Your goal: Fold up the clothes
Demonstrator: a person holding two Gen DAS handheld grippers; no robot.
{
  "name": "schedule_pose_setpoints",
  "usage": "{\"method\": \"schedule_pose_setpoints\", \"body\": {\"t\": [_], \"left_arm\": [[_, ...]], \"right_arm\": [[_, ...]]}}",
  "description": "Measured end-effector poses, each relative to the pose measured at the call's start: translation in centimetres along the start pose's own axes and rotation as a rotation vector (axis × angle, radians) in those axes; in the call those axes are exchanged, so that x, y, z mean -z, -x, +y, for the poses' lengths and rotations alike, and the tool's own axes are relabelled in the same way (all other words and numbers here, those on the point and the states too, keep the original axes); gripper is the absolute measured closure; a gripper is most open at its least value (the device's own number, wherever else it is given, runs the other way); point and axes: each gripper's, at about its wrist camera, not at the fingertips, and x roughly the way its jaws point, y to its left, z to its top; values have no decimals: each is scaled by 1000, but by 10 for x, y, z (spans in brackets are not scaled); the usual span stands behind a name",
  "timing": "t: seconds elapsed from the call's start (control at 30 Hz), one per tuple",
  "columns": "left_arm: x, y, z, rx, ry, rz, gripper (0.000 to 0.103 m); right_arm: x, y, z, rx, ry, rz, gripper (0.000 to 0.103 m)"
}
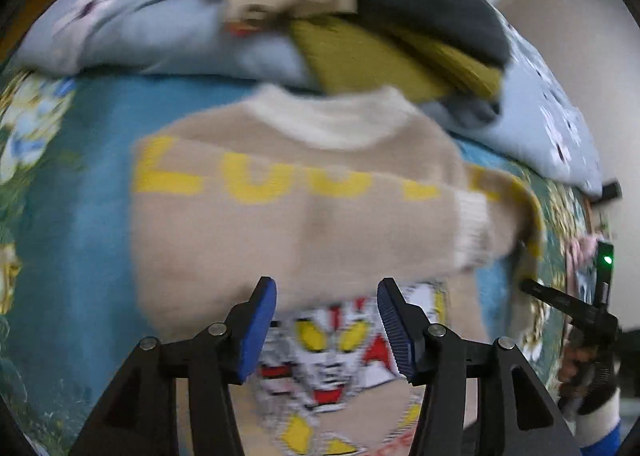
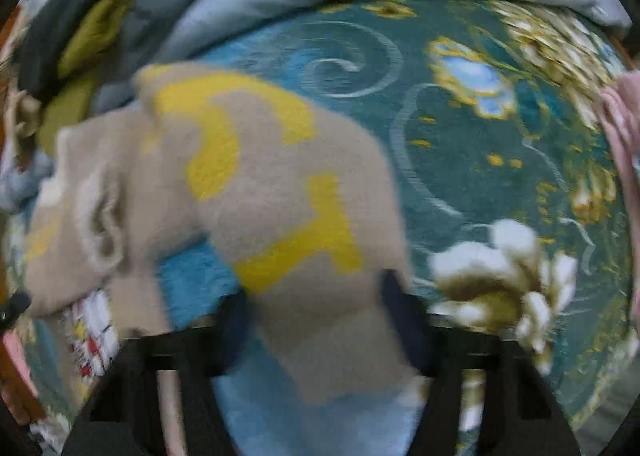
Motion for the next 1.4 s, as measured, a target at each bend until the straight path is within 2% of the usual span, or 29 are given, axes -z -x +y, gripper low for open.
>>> {"method": "schedule_pose_setpoints", "body": {"t": [0.03,0.07,0.13,0.23,0.4,0.5,0.6,0.8,0.9,0.97,1.1,1.2,1.23,1.27,1.33,1.4], "left_arm": [[1,2,8,-3,10,-9,46],[2,4,15,-6,17,-17,46],[1,4,28,7,32,-34,46],[-3,2,37,45,58,-55,46],[-15,8,59,114,99,-69,46],[-19,14,74,139,126,-91,46],[-24,29,96,173,166,-112,46],[-8,63,142,271,266,-149,46],[7,71,157,322,299,-159,46],[14,69,159,314,301,-148,44],[14,61,148,289,253,-128,44],[7,48,132,251,198,-109,42],[4,44,128,228,182,-104,42],[2,38,124,200,171,-96,42],[-3,32,119,183,170,-96,42],[-6,30,117,178,178,-119,42]], "right_arm": [[-2,2,-3,23,-4,8,89],[-3,10,-6,36,7,13,95],[-6,27,-10,43,35,28,96],[-9,68,-3,-71,118,72,96],[5,151,52,-447,347,51,96],[12,166,110,-531,443,47,96],[6,146,164,-587,446,89,96],[13,78,291,-593,494,202,96],[23,42,340,-541,488,254,96],[23,23,357,-488,458,263,96],[18,-17,359,-349,350,285,95],[13,-23,352,-370,276,279,92],[11,-19,351,-406,283,273,84],[9,-15,350,-443,289,266,68],[6,-5,342,-512,323,259,50],[6,12,319,-526,367,221,48]]}}
